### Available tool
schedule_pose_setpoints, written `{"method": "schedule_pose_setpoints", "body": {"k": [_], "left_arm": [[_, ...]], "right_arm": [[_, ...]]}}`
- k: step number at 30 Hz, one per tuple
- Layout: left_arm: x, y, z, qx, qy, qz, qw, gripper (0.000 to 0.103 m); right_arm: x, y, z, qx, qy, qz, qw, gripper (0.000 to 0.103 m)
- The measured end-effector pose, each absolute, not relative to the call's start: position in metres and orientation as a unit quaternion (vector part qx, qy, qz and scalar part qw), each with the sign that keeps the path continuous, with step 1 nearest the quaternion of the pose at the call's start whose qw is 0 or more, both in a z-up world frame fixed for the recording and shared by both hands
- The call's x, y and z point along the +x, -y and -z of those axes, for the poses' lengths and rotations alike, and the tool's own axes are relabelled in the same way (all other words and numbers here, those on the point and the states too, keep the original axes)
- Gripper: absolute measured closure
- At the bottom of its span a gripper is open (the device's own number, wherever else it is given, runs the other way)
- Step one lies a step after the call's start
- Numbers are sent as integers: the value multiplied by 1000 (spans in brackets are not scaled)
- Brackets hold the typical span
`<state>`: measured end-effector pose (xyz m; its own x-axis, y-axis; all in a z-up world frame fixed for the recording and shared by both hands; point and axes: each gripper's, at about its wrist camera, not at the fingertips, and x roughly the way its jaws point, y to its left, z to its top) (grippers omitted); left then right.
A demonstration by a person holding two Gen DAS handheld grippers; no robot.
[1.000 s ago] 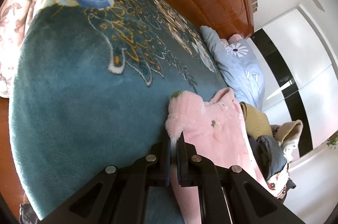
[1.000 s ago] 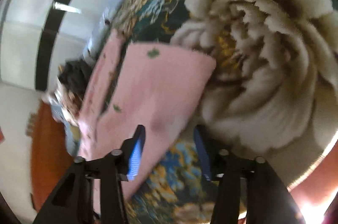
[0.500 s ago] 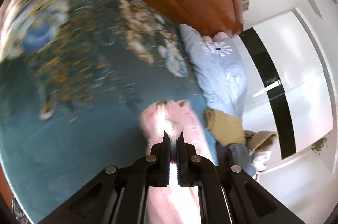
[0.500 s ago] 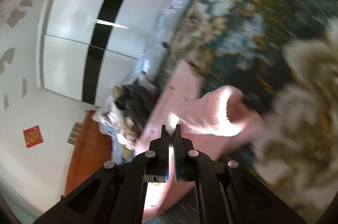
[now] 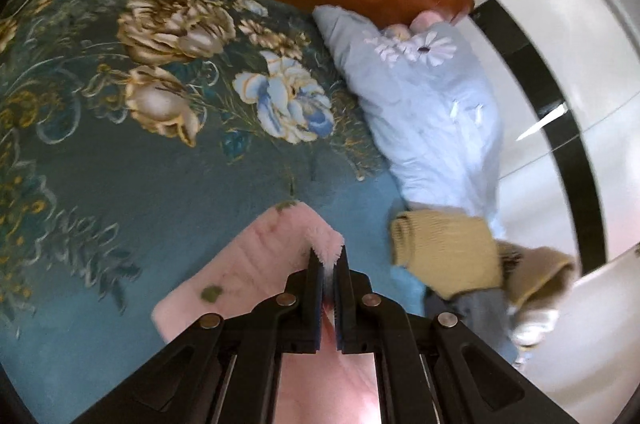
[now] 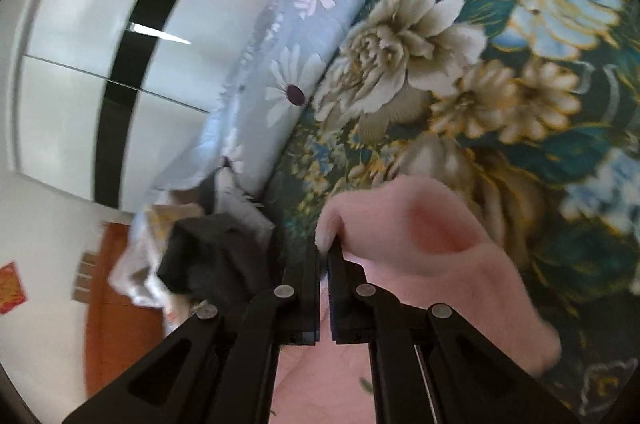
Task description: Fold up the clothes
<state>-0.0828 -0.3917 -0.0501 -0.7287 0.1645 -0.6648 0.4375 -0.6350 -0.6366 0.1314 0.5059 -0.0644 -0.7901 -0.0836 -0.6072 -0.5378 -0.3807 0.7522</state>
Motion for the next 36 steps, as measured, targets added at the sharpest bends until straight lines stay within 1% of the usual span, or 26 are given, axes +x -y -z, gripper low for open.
{"method": "schedule_pose_setpoints", "body": {"k": [2,5,7,9,10,11,12,13,14,15,16,17,18,20,22,24,27,29,32,36], "left_arm": [[-101,385,61,373,-401,832,91,99],[-114,381,79,388,-398,827,89,98],[-123,379,91,397,-396,823,88,95],[-128,378,99,403,-397,820,85,95],[-127,378,100,401,-401,821,69,93],[-126,378,101,398,-405,821,54,85],[-124,378,100,396,-406,822,41,73],[-121,378,97,392,-407,825,29,67],[-116,378,92,384,-408,828,15,58],[-110,379,85,372,-410,833,0,52],[-101,381,77,358,-411,838,-18,48],[-93,383,71,349,-412,842,-24,44],[-81,386,67,340,-410,846,-21,42],[-59,393,64,328,-402,855,-5,39],[-36,397,74,336,-381,861,34,38],[-20,400,96,358,-376,853,57,38],[-5,400,139,393,-426,814,37,38],[-4,396,156,403,-444,800,31,37],[-9,388,158,381,-439,813,37,37],[-24,382,158,372,-434,819,47,37]], "right_arm": [[112,-506,75,-309,-529,-773,165,100],[94,-505,93,-326,-524,-765,184,100],[89,-505,100,-332,-514,-768,190,100],[86,-504,103,-339,-501,-772,194,100],[85,-504,104,-342,-494,-775,194,97],[84,-502,103,-342,-488,-779,192,97],[85,-500,100,-339,-483,-786,186,97],[86,-498,97,-335,-477,-792,180,95],[86,-496,93,-332,-471,-799,173,94],[87,-494,90,-328,-466,-805,167,78],[89,-491,86,-323,-460,-812,159,49],[91,-488,81,-313,-456,-820,146,39],[94,-484,76,-306,-449,-829,134,36],[107,-473,63,-298,-426,-847,112,36],[131,-463,54,-285,-411,-860,99,36],[157,-455,47,-272,-401,-871,86,36],[207,-454,57,-261,-428,-862,77,35],[239,-459,71,-259,-456,-847,88,35],[272,-467,98,-261,-502,-818,103,35],[268,-475,131,-263,-550,-786,103,35]]}}
